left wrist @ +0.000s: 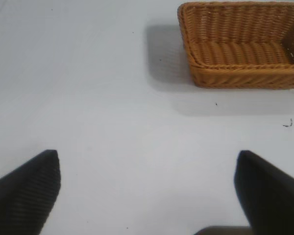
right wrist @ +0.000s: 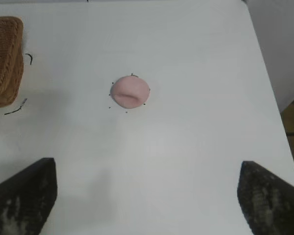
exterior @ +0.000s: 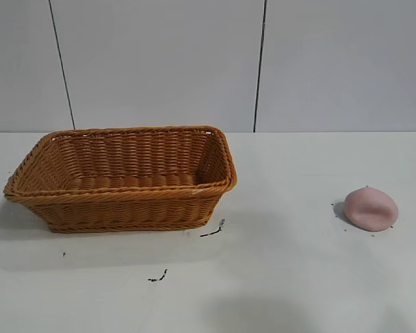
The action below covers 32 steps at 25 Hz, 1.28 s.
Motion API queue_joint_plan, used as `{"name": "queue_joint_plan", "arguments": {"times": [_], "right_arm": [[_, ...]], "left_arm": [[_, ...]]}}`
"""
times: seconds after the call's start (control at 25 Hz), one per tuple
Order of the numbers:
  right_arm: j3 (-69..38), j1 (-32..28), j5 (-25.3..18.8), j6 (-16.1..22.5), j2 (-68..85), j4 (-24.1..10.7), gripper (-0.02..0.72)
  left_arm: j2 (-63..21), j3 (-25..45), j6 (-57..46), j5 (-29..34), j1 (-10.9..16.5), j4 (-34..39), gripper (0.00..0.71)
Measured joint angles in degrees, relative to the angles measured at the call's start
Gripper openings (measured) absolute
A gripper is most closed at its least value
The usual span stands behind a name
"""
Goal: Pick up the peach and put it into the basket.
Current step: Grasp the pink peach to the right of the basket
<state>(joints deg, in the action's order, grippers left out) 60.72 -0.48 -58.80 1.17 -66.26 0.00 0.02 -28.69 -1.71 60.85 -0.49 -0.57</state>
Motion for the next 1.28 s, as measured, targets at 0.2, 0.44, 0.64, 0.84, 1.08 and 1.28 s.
{"name": "queue_joint_plan", "arguments": {"times": [0.2, 0.44, 0.64, 0.84, 1.08, 1.28], "right_arm": [[9.6, 0.0, 0.2, -2.0, -18.5, 0.5, 0.696], [14.2, 0.0, 4.1, -7.3, -34.3, 1.6, 0.696], [14.2, 0.0, 6.3, -10.6, -42.4, 5.3, 0.696], [14.2, 0.0, 9.8, -11.5, -44.9, 6.3, 0.696], [14.5, 0.0, 14.5, -11.6, -47.2, 6.7, 0.696], [14.5, 0.0, 17.8, -11.6, -51.0, 7.5, 0.696]], "left_arm": [[0.0, 0.0, 0.0, 0.0, 0.0, 0.0, 0.693], [0.0, 0.0, 0.0, 0.0, 0.0, 0.0, 0.693], [0.0, 0.0, 0.0, 0.0, 0.0, 0.0, 0.693], [0.0, 0.0, 0.0, 0.0, 0.0, 0.0, 0.693], [0.0, 0.0, 0.0, 0.0, 0.0, 0.0, 0.693], [0.0, 0.0, 0.0, 0.0, 0.0, 0.0, 0.693]]}}
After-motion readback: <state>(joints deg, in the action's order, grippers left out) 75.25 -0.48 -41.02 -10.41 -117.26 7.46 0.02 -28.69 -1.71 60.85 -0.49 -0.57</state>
